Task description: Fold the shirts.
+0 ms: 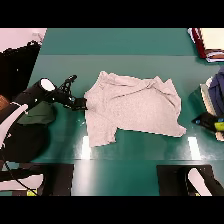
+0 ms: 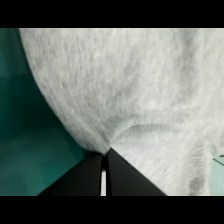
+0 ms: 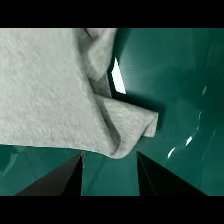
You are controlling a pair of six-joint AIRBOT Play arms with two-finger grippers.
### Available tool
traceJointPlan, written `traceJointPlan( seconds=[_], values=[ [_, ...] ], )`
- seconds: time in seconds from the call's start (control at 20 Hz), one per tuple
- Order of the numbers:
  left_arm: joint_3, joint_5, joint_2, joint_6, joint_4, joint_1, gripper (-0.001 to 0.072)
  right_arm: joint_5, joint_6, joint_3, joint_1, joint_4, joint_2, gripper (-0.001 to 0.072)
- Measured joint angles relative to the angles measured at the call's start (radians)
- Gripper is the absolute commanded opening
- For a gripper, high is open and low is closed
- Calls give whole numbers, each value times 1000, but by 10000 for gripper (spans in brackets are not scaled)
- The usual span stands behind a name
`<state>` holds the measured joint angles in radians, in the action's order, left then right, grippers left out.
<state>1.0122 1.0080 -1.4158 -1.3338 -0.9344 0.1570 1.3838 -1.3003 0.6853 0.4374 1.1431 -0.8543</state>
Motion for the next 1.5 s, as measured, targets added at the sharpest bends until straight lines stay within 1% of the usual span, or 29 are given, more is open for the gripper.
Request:
traceJointPlan(
  seconds=[0.15, 0.35, 0.45, 0.5, 0.6, 0.65, 0.85, 1.05, 1.15, 1.3, 1.5],
  values=[
    [14, 9, 14, 1, 0, 1, 24, -29, 0, -84, 31, 11, -57, 388],
    [21, 18, 21, 4, -1, 1, 24, -94, 0, -127, 45, -26, -143, 384],
    [22, 21, 23, 5, -1, 2, 23, -126, 0, -135, 47, -48, -173, 363],
    [23, 22, 23, 5, -1, 2, 24, -140, 0, -137, 47, -56, -184, 325],
    [23, 24, 23, 6, -1, 2, 23, -162, 0, -140, 38, -67, -200, 137],
    [23, 24, 23, 6, -1, 2, 23, -178, 2, -141, 28, -67, -204, 21],
    [23, 32, 42, 6, -4, -2, 22, -211, 22, -138, -37, -73, -195, 19],
    [74, 46, 173, 3, -24, -43, 23, -222, 26, -31, -118, -77, -89, 19],
    [146, 66, 275, 0, -27, -78, 23, -231, 24, 85, -156, -78, -21, 19],
    [302, 81, 422, -1, -32, -117, 23, -249, 15, 317, -203, -79, 65, 19],
    [597, 90, 548, -18, -32, -136, 23, -257, 6, 646, -228, -71, 137, 18]
  ],
)
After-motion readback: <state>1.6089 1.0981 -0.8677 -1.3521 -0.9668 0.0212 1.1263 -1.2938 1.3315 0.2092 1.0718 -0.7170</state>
